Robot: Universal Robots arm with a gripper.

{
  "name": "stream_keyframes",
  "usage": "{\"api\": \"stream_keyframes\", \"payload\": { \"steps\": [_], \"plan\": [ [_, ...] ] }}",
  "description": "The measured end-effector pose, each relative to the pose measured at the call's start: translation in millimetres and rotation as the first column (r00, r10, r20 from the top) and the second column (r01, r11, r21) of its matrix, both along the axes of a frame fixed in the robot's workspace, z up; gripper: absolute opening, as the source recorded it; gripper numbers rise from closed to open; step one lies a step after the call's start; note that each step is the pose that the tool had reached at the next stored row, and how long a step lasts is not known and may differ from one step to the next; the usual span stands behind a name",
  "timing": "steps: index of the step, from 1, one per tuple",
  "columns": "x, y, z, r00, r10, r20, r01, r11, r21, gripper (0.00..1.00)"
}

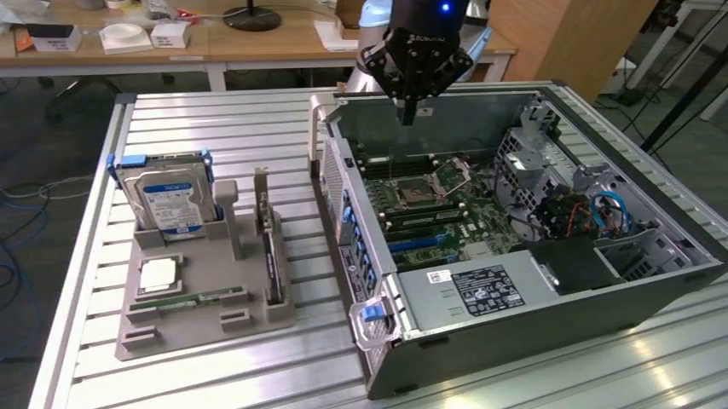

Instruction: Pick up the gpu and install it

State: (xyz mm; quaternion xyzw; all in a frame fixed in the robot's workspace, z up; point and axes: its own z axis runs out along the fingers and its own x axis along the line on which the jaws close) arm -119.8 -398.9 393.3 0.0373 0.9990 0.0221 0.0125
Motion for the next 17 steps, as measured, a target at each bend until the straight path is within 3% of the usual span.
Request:
{"api": "stream_keyframes", "payload": {
  "steps": [17],
  "plan": [
    [-53.2,0.0,0.0,1.0,0.001,0.0,-0.001,1.0,0.0,0.11]
  ]
}}
